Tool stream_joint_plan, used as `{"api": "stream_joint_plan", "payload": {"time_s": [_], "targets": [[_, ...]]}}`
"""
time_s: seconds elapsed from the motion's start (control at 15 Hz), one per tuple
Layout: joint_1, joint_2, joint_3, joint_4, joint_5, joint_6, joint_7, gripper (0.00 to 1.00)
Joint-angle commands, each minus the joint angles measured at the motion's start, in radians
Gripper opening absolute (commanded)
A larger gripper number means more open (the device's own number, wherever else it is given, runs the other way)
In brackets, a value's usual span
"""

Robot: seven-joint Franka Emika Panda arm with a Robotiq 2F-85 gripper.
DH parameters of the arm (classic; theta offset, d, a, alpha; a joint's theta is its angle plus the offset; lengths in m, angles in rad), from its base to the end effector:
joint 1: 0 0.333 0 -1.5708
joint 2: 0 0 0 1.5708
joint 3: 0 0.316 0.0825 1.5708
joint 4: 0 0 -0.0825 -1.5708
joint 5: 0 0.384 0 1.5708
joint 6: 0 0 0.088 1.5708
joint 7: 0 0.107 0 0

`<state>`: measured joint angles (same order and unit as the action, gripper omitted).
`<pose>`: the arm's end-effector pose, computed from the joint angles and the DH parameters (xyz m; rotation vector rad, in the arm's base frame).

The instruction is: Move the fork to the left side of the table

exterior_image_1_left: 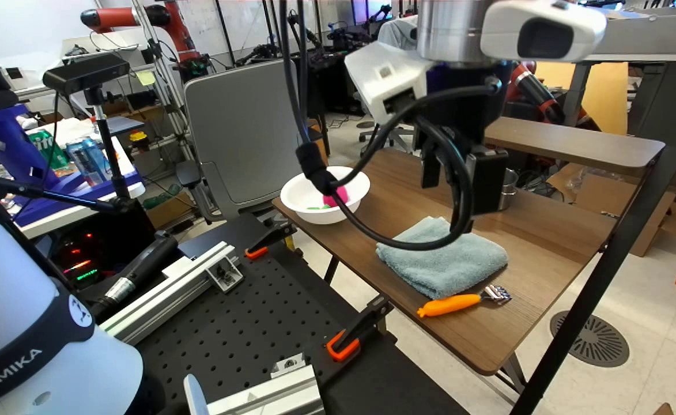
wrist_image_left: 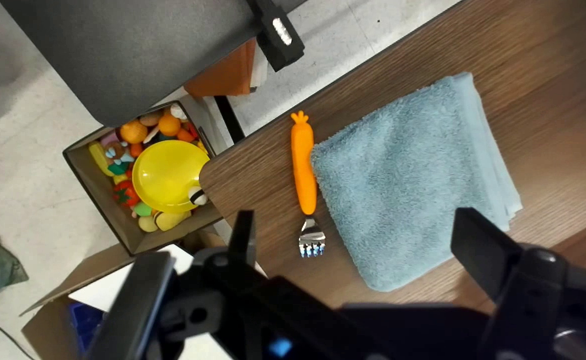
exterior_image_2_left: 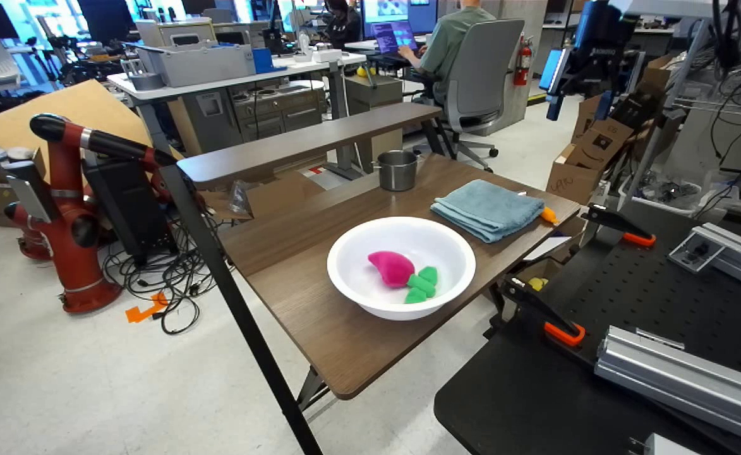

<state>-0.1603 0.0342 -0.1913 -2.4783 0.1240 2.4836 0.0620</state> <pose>0.4417 -0.1629 0.2748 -2.9699 0.7786 0.0274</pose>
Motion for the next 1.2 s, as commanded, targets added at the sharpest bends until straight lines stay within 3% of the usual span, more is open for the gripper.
{"api": "stream_joint_plan", "payload": {"time_s": [0.0, 0.53, 1.13], "targets": [[-0.024, 0.139, -0.001, 0.094, 0.05, 0.007, -0.023, 1.0], [-0.065, 0.406, -0.017, 0.238, 0.038, 0.085, 0.058, 1.0], [-0.033, 0.575, -0.03, 0.317, 0.022, 0.157, 0.151, 1.0]]}}
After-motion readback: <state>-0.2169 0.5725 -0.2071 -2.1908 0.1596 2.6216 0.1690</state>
